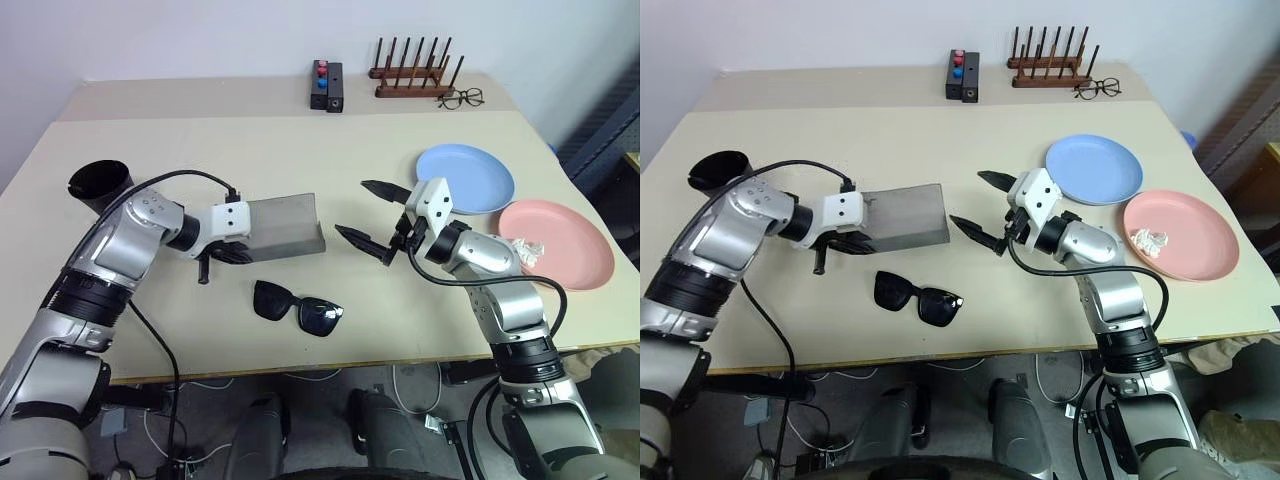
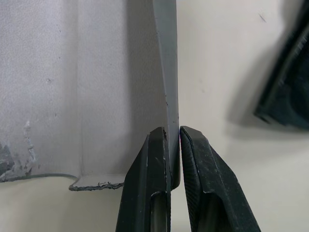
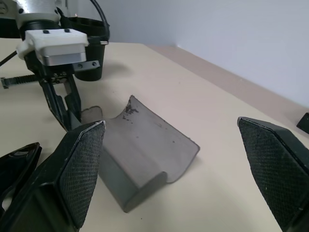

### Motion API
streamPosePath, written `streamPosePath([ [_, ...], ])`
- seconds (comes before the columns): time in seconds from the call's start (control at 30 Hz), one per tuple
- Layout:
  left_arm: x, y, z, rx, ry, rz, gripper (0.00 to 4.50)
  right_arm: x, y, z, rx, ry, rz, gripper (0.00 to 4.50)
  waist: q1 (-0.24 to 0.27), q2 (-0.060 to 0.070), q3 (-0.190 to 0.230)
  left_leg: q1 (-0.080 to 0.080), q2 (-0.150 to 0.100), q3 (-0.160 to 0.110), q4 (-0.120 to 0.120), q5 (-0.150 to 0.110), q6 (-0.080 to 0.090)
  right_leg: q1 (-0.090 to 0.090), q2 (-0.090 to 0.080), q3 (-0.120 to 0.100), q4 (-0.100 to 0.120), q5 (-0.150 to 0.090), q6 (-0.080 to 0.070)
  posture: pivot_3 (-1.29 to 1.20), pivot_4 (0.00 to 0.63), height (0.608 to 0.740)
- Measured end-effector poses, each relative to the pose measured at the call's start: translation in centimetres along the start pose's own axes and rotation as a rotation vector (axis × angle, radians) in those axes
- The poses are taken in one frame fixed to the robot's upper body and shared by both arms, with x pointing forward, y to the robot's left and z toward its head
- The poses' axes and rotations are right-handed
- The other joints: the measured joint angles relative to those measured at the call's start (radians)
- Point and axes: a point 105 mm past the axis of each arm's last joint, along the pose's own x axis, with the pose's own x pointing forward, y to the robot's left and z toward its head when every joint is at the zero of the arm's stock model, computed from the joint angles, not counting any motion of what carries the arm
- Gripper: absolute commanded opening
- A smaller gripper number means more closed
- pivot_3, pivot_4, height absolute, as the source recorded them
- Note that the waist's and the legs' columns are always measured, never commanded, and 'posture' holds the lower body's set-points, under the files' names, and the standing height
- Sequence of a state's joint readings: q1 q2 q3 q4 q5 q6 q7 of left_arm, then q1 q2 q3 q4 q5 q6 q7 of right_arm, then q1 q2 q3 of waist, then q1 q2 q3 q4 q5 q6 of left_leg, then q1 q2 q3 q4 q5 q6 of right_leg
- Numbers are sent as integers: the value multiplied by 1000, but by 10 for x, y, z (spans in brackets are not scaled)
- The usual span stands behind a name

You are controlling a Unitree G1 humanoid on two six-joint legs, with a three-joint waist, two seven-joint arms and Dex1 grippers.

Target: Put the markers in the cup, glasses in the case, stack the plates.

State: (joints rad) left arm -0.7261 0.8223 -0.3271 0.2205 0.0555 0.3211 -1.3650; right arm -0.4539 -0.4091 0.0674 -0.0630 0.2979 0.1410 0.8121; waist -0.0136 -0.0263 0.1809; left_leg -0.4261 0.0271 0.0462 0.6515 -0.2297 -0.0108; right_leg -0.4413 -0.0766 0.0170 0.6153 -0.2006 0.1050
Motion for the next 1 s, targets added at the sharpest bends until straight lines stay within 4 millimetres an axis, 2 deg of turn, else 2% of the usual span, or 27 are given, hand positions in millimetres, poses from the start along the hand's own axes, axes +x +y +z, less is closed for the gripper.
streamPosePath([
  [0.53,0,1,-1,-3,-1,16,423,3,0,2,-3,-7,14,4500,2,0,0,0,0,0,1,0,0,0,0,0,0,0,0,0,150,740],
  [0.63,0,1,-2,-4,0,14,1312,3,0,2,-3,-7,15,4500,1,0,0,0,0,0,1,0,0,0,0,0,0,0,0,0,150,740],
  [0.77,1,0,-3,-10,0,15,3172,3,0,2,-4,-7,16,4500,1,0,0,0,0,0,1,0,0,0,0,0,0,0,0,0,150,740],
  [0.87,-5,6,0,-44,-34,60,3172,3,0,2,-4,-6,16,4500,1,0,0,0,0,0,1,0,0,0,0,0,0,0,0,0,150,740],
  [1.0,-22,11,15,-61,-117,113,3172,2,-1,2,-4,-4,13,4500,1,0,0,0,0,0,1,0,0,0,0,0,0,0,0,0,150,740],
])
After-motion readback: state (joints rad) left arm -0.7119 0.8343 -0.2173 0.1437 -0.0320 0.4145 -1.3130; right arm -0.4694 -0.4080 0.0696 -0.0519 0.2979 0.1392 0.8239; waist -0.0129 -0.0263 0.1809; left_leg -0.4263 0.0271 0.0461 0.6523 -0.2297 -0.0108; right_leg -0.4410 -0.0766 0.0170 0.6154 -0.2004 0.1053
